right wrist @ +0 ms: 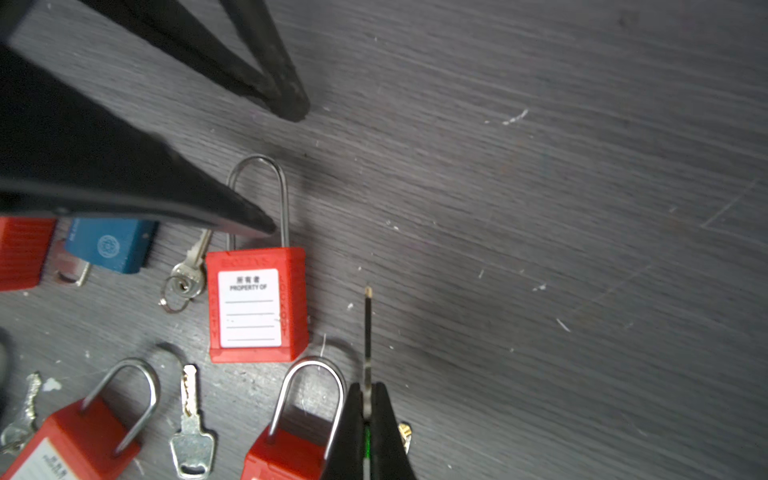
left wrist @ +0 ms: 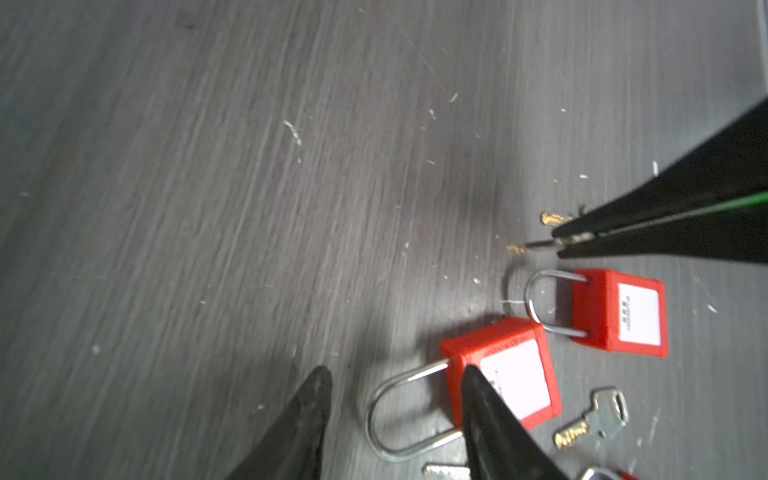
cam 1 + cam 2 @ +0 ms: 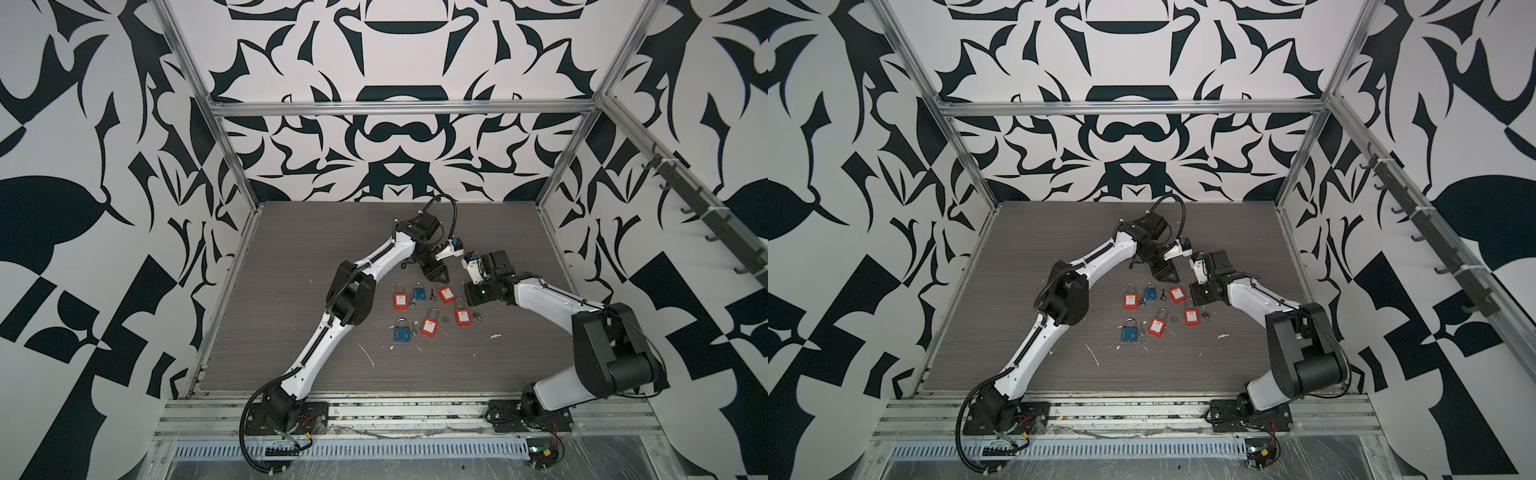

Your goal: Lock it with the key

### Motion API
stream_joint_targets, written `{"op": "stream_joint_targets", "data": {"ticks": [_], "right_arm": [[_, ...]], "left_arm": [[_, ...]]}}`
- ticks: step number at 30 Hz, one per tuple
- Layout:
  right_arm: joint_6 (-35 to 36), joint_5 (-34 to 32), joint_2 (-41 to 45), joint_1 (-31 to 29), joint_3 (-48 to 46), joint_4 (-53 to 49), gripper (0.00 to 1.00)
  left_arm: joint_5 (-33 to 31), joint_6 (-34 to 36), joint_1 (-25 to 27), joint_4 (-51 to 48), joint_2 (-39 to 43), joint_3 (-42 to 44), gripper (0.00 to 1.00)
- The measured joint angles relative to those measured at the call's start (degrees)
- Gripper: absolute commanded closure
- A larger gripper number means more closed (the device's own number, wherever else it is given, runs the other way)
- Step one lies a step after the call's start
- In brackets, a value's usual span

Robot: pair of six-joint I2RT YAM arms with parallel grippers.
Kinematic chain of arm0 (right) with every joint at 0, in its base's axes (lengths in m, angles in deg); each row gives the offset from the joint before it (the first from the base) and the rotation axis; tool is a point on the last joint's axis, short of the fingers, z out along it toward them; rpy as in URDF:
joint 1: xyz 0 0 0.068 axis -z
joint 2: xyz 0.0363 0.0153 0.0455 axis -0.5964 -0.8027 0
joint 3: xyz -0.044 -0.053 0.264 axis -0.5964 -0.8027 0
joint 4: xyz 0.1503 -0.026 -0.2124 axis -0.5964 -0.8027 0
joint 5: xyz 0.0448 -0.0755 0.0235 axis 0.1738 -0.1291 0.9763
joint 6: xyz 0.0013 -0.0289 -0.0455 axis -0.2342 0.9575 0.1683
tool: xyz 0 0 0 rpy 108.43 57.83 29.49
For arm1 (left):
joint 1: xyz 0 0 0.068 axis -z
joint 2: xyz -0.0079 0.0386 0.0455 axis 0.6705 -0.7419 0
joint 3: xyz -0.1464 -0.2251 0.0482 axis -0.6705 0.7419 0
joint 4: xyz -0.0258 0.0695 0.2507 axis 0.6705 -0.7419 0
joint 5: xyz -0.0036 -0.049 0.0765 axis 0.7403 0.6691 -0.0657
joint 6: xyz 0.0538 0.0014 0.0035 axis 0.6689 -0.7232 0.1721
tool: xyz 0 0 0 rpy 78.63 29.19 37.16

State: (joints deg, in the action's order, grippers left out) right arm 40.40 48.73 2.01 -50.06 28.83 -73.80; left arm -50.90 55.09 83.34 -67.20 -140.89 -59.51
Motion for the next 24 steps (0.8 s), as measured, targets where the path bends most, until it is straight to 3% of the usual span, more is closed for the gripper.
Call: {"op": "stream_joint_targets", "data": {"ticks": [4,12,15,17,24], "right_arm": [[0.0,1.1,-3.1,0.2,3.7,-1.5,1.00],[0.2,3.0,-11.9,0.3,10.5,-4.7,0.98],[0.3,3.3,-13.7,0.3,12.0,-6.3,0.91],[0.4,3.6,-13.6,0.3,12.1,-7.1,0.86],[1.9,4.2,-8.0,0.3,12.1,-8.4,0.65]], "left_arm": [[0.7,-4.1,-1.1,7.0,6.2,10.0,0.19],[3.1,-13.8,-7.2,26.2,36.0,42.7,0.17],[2.7,-15.9,-9.0,30.9,45.0,51.5,0.16],[2.0,-16.7,-9.4,33.0,50.0,57.7,0.09],[-1.9,-20.1,-10.5,36.2,61.4,75.8,0.06]]}}
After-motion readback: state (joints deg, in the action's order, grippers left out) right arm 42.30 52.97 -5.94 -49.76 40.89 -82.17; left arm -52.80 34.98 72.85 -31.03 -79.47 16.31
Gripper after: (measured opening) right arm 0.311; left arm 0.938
